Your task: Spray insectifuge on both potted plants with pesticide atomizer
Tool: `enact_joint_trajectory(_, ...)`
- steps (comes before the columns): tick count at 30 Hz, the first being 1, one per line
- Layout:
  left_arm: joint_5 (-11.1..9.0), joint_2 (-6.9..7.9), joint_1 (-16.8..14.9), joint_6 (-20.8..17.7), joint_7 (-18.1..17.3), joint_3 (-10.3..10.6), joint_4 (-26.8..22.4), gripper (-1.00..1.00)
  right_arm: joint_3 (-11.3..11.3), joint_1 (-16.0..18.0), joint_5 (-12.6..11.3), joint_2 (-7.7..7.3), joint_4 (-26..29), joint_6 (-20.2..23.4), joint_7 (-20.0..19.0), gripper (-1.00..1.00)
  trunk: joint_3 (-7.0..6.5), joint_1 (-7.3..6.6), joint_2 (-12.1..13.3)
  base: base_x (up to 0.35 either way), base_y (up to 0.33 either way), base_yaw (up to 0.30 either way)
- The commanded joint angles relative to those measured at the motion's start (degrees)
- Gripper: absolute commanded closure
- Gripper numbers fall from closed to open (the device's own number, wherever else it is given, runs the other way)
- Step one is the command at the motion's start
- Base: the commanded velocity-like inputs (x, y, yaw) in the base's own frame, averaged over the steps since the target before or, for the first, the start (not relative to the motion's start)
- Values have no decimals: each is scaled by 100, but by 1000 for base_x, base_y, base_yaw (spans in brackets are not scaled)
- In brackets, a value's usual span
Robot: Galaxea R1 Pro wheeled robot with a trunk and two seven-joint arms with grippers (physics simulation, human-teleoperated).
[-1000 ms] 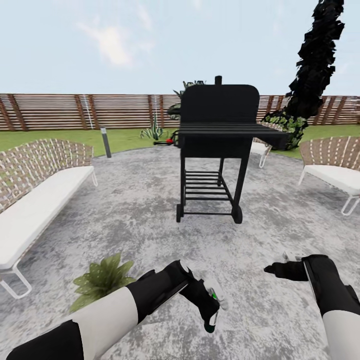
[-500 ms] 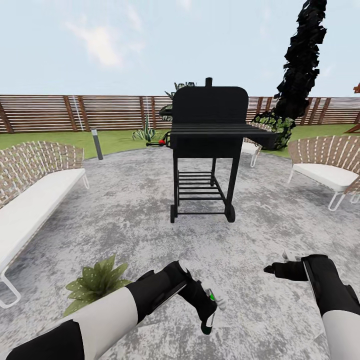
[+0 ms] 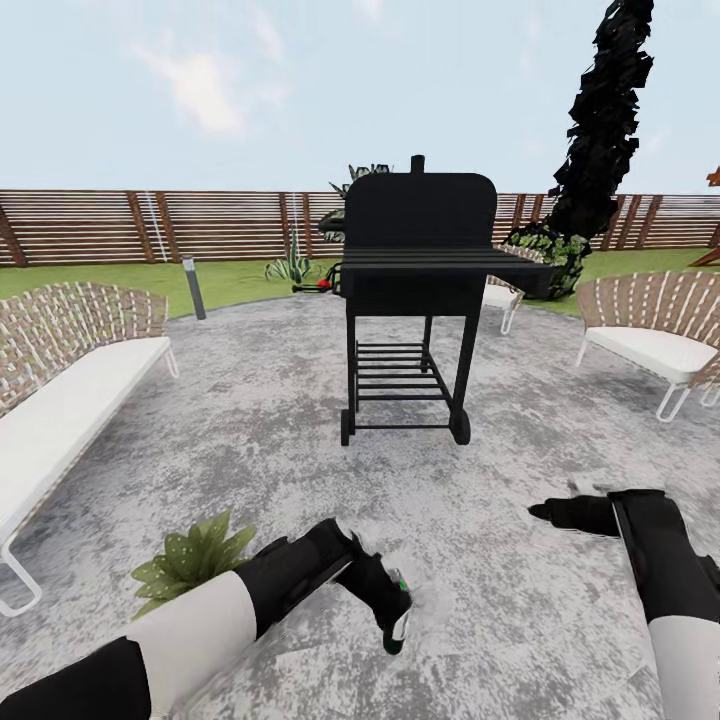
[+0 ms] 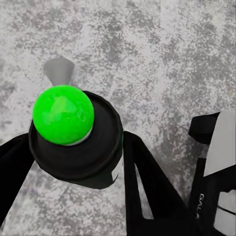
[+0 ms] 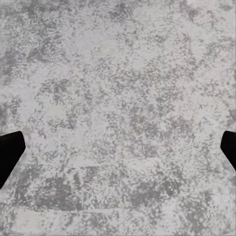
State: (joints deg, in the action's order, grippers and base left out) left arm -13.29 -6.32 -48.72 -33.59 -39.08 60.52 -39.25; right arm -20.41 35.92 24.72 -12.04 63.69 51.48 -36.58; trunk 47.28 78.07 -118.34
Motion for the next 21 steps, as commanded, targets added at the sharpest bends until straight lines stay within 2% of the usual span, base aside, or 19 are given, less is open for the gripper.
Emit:
enact_joint_trajectory(1, -88, 177, -6, 238, 4, -197, -4, 100, 207, 3, 70, -4, 42, 3, -419, -100, 6, -1, -3, 0, 0, 0)
enact_joint_trajectory(4, -93, 486, -6, 709, -56, -653, -4, 100, 475, 3, 67, -7, 68, -114, -1106, -100, 6, -1, -3, 0, 0, 0)
enact_joint_trajectory(6, -89, 705, -6, 1023, -257, -820, -4, 100, 540, 5, 62, -5, 71, -633, -1351, -100, 6, -1, -3, 0, 0, 0)
enact_joint_trajectory(7, -84, 870, -6, 1329, -476, -877, -4, 100, 569, 5, 56, -2, 68, -1078, -1634, -100, 6, -1, -3, 0, 0, 0)
enact_joint_trajectory(9, -80, 1076, -6, 1757, -787, -908, 1, 100, 587, 5, 58, 2, 67, -1411, -2312, -100, 6, -1, -3, 0, 0, 0)
enact_joint_trajectory(12, -74, 1394, -6, 2273, -1280, -934, 4, 100, 595, 3, 59, 23, 66, -1623, -3629, -100, 6, -1, -3, 0, 0, 0)
enact_joint_trajectory(16, -56, 1593, -6, 2422, -1654, -946, 5, 100, 622, 5, 58, 62, 59, -1692, -4061, -100, 6, -1, -3, 0, 0, 0)
enact_joint_trajectory(17, -33, 1622, -6, 2434, -1743, -942, 5, 100, 789, 8, 58, 120, 58, -1698, -4094, -100, 6, -1, -3, 0, 0, 0)
enact_joint_trajectory(18, 46, 1636, -6, 2439, -1818, -936, 5, 100, 1086, 10, 59, 192, 57, -1700, -4108, -100, 6, -1, -3, 0, 0, 0)
enact_joint_trajectory(19, 212, 1640, -6, 2442, -1883, -932, 5, 100, 1414, 11, 59, 239, 56, -1702, -4111, -100, 6, -1, -3, 0, 0, 0)
enact_joint_trajectory(20, 371, 1636, -6, 2440, -1937, -934, 4, 100, 1591, 13, 59, 262, 56, -1702, -4112, -100, 6, -1, -3, 0, 0, 0)
enact_joint_trajectory(21, 657, 1620, -6, 2437, -2054, -935, 4, 100, 1750, 16, 59, 280, 56, -1703, -4112, -100, 6, -1, -3, 0, 0, 0)
